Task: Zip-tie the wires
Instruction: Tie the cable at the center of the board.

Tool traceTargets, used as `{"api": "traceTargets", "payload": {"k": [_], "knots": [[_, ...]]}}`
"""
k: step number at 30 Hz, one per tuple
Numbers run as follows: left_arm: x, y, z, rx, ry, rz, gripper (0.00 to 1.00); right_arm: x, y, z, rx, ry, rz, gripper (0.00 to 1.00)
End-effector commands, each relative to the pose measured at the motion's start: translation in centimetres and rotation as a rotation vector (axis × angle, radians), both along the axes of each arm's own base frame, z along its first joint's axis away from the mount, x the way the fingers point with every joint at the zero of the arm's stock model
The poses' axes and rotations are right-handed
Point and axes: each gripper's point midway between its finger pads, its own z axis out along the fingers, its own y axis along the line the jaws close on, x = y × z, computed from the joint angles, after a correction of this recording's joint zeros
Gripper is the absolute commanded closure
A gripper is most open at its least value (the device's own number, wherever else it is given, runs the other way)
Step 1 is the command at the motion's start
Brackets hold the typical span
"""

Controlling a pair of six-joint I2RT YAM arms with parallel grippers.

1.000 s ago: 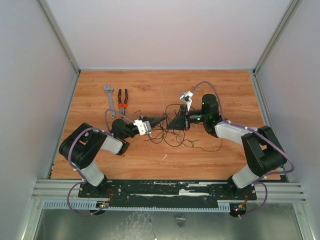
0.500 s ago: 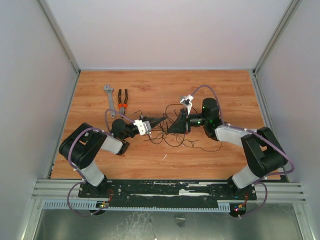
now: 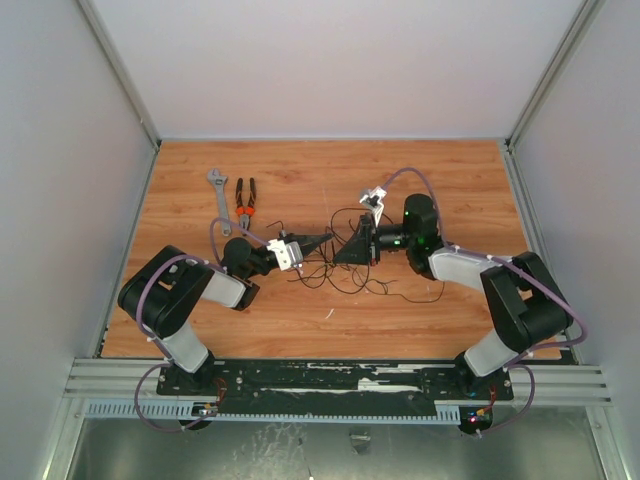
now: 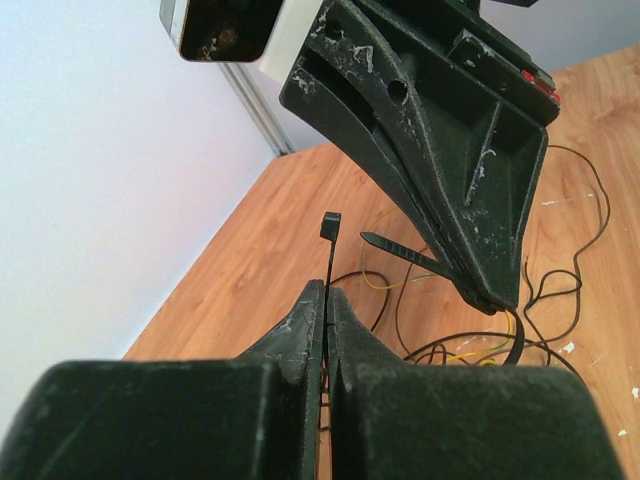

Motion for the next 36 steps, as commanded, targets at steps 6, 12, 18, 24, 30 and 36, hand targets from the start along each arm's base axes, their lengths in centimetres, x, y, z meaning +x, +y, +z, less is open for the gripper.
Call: {"api": "traceTargets", "payload": {"k": [6, 12, 18, 24, 30, 36], "knots": [[-1.7, 1.0, 6.7, -0.161, -0.29, 0.011, 1.0, 0.7, 0.4, 0.9, 0.024, -0.025, 0.001, 1.0], [-1.7, 0.9, 6.7, -0.161, -0.289, 0.011, 1.0, 0.6, 0.2, 1.3, 0.035, -0.03, 0.007, 1.0], [-1.7, 0.9, 6.7, -0.161, -0.288, 0.007, 1.0, -1.2, -0.4, 1.7, 0.083, -0.029, 0.062, 1.0], [-1.8, 0.9, 6.9, -0.167, -0.289, 0.007, 1.0, -3.2, -1.3, 2.7, 0.179, -0.004, 0.11, 1.0], [-1.9, 0.9, 7.1, -0.17, -0.291, 0.007, 1.0, -3.0, -1.8, 1.7, 0.199, 0.045, 0.081, 1.0], [-1.9, 0.9, 7.0, -0.169, -0.287, 0.008, 1.0, -1.2, -1.5, 1.3, 0.158, 0.003, 0.002, 1.0]]}}
